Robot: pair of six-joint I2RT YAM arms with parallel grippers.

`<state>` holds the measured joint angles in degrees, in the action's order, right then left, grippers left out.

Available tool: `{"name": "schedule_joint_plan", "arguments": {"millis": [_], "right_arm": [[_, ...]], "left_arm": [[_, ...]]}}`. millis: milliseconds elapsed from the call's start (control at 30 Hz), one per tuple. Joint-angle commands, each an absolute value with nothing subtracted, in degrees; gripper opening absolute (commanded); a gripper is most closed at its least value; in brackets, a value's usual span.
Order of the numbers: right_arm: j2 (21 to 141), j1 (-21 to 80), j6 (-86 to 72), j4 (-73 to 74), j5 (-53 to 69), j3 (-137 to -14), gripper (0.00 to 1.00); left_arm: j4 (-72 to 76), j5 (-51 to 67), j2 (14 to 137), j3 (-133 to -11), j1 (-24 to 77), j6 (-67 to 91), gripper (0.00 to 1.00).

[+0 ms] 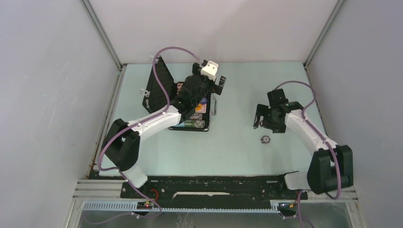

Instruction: Pack up texas hold em set

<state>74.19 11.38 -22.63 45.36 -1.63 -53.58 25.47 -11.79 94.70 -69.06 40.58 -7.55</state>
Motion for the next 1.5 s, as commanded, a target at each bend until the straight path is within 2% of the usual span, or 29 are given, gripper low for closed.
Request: {"name": "schedule_joint_plan", "arguments": {"millis": [0,333,633,1100,1467], "right_arm": [[82.0,11.1,-13.4,46.9,-3.1,-59.1,0.99],[91.8,5.4,-9.9,47.5,3.2,-59.2,0.95],[97.6,5.7,-9.2,46.5,5.6,-59.5,0.91],[101.1,9.3,-9.5,47.8,4.1,-59.6,0.71],[102.7,11.9,-10.4,47.9,2.9,-59.6,0.59]], "left_arm": [[28.0,-11.3,91.9,-67.4,40.2,-7.2,1.00],[28.5,-11.4,91.5,-67.0,40.0,-7.0,1.00],[28.8,-11.4,91.3,-66.7,39.8,-7.0,1.00],[28.3,-10.6,91.6,-67.0,39.7,-7.0,1.00],[28.1,-10.4,91.9,-67.2,39.7,-7.1,1.00]]}}
